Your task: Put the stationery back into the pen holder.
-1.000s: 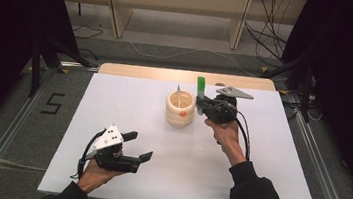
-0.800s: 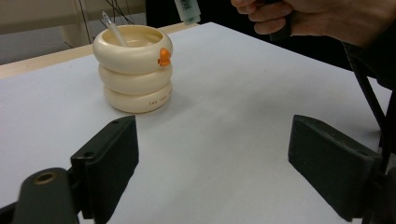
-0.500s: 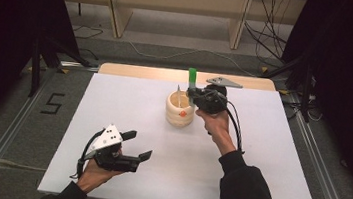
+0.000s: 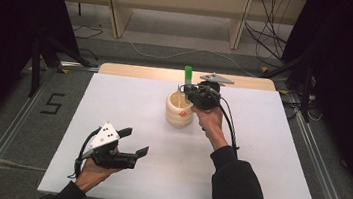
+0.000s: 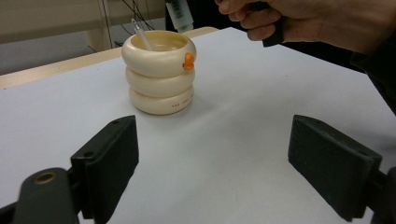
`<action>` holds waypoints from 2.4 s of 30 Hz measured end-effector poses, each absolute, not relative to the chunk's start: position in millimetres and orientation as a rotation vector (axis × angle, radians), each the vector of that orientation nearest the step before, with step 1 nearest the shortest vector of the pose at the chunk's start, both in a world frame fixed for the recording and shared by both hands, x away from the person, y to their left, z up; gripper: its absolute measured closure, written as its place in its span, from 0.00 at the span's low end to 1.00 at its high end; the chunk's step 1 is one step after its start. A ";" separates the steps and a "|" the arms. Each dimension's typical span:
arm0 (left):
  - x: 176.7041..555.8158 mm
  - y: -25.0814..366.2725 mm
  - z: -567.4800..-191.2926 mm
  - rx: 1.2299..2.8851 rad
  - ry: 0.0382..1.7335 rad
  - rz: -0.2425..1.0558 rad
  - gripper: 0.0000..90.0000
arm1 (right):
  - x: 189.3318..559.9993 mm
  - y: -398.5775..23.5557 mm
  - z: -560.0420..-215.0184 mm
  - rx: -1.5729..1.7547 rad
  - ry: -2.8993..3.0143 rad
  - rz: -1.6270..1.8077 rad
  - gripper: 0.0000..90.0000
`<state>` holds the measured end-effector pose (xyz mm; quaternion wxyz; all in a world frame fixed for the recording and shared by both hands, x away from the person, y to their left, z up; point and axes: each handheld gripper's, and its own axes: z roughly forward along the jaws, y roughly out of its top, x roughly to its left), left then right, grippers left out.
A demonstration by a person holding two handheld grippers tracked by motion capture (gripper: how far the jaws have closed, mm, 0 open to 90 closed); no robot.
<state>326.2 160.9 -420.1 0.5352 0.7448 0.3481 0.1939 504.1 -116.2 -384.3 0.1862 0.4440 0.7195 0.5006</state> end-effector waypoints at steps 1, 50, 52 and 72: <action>326.0 160.6 -420.3 1.774 0.831 0.461 0.18 | 504.8 -115.7 -385.0 1.255 2.027 1.407 0.85; 327.3 160.8 -421.8 1.781 0.842 0.449 0.18 | 515.6 -92.4 -417.5 1.313 2.063 1.319 0.85; 327.4 160.9 -421.9 1.780 0.842 0.449 0.18 | 515.6 -92.2 -418.0 1.315 2.065 1.315 0.85; 327.3 161.2 -421.6 1.779 0.842 0.450 0.18 | 513.6 -94.6 -420.4 1.311 2.084 1.324 0.68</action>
